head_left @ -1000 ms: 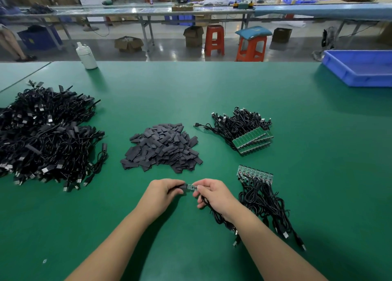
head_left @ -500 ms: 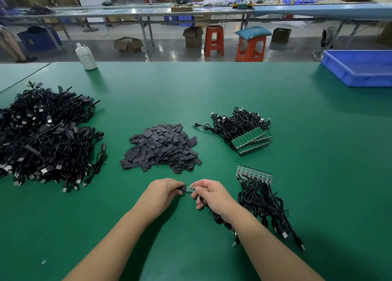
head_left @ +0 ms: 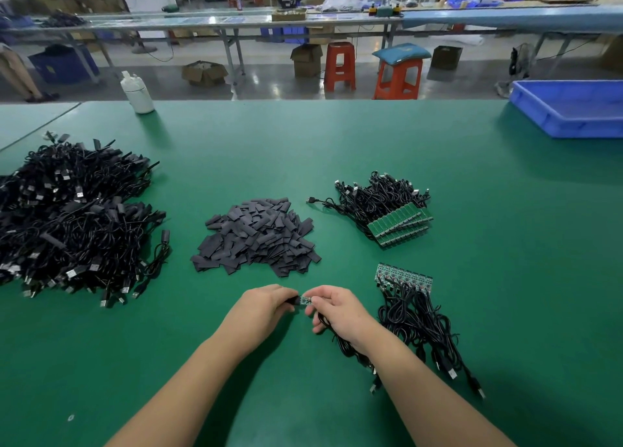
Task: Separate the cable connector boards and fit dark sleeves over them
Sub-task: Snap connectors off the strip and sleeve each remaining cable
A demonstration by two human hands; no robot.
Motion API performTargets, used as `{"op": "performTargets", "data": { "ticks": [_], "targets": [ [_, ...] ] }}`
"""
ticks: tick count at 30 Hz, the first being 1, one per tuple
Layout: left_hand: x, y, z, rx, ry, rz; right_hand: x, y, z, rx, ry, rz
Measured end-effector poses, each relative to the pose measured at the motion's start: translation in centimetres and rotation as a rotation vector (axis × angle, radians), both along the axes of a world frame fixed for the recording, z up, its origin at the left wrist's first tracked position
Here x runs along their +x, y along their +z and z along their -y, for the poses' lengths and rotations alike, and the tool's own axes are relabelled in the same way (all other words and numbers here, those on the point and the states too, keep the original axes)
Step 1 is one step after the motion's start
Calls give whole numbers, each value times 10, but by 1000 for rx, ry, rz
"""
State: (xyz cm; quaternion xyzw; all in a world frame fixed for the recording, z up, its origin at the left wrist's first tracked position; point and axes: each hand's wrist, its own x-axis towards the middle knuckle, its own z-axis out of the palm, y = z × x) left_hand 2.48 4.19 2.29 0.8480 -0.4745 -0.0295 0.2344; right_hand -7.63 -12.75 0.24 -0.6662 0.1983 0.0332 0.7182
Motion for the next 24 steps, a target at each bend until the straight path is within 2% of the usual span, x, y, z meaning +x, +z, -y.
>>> {"op": "performTargets", "data": {
  "ticks": [11,24],
  "targets": [
    [-3,1,1,-54,20,-72,-1,4,1,-3,61,40],
    [-8,1,7,-105,-11,-129,2,1,-2,-106,129,3]
  ]
}}
